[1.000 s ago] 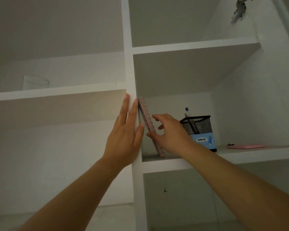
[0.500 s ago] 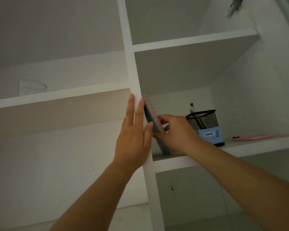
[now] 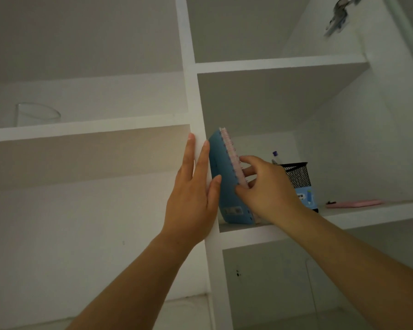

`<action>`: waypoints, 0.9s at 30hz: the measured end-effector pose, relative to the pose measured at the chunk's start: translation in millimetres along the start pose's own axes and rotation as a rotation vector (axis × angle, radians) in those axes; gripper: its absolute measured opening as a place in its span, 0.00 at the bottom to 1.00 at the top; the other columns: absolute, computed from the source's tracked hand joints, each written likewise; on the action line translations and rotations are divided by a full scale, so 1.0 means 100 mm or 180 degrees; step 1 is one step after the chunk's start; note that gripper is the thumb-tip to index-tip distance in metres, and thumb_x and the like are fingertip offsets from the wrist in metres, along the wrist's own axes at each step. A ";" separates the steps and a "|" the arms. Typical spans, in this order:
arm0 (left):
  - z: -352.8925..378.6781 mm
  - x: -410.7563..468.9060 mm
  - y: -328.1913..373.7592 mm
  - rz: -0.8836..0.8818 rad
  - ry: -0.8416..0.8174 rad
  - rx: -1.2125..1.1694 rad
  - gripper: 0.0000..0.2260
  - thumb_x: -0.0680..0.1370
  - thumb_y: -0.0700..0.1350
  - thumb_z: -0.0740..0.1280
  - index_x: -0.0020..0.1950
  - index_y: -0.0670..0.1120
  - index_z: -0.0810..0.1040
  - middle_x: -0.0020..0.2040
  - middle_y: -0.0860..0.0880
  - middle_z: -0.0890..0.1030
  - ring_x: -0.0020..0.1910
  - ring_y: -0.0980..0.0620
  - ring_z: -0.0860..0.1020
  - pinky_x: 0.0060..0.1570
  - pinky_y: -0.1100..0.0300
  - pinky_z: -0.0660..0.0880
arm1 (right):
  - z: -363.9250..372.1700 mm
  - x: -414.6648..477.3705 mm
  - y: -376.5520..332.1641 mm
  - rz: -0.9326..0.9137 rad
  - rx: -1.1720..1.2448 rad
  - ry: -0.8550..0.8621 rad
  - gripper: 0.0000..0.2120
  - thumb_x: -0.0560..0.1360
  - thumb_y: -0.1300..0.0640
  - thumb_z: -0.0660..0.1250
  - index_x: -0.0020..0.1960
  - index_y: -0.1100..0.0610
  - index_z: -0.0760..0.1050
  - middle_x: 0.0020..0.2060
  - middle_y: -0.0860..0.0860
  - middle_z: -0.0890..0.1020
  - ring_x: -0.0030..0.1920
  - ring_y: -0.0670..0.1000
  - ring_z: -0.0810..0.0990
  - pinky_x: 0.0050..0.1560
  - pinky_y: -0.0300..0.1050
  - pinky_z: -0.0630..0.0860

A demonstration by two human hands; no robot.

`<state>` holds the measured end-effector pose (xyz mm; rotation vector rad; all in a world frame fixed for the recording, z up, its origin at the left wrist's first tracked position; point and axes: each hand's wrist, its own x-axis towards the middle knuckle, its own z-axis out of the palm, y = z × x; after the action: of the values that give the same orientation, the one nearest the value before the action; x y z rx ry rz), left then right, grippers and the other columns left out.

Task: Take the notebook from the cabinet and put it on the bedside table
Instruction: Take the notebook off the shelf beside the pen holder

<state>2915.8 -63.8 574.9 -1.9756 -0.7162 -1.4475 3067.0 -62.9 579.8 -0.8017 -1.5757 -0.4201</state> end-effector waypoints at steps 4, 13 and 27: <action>0.02 -0.01 -0.03 0.0037 0.0052 -0.0068 0.26 0.75 0.61 0.45 0.72 0.61 0.40 0.69 0.68 0.31 0.62 0.77 0.35 0.44 0.90 0.47 | 0.06 0.10 -0.06 -0.0145 0.0055 0.0146 0.26 0.71 0.60 0.69 0.67 0.52 0.67 0.53 0.53 0.81 0.43 0.48 0.80 0.30 0.23 0.70; 0.01 -0.02 -0.03 0.0091 0.0120 -0.0208 0.25 0.75 0.63 0.45 0.71 0.63 0.42 0.70 0.68 0.33 0.63 0.76 0.37 0.53 0.82 0.48 | -0.08 0.08 -0.03 -0.0102 -0.0005 0.0369 0.27 0.73 0.58 0.67 0.69 0.49 0.63 0.56 0.52 0.80 0.48 0.51 0.81 0.33 0.25 0.71; -0.10 -0.09 0.10 -0.0222 0.0072 -0.0233 0.25 0.79 0.53 0.54 0.74 0.52 0.49 0.76 0.56 0.41 0.73 0.55 0.51 0.60 0.62 0.57 | -1.00 -0.36 -0.26 -0.0074 0.0040 0.0960 0.26 0.72 0.57 0.69 0.67 0.46 0.66 0.50 0.41 0.77 0.39 0.37 0.76 0.34 0.22 0.71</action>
<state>2914.2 -78.8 567.6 -2.0038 -0.7385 -1.5550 3120.1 -157.6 567.4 -0.6762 -1.3063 -0.5221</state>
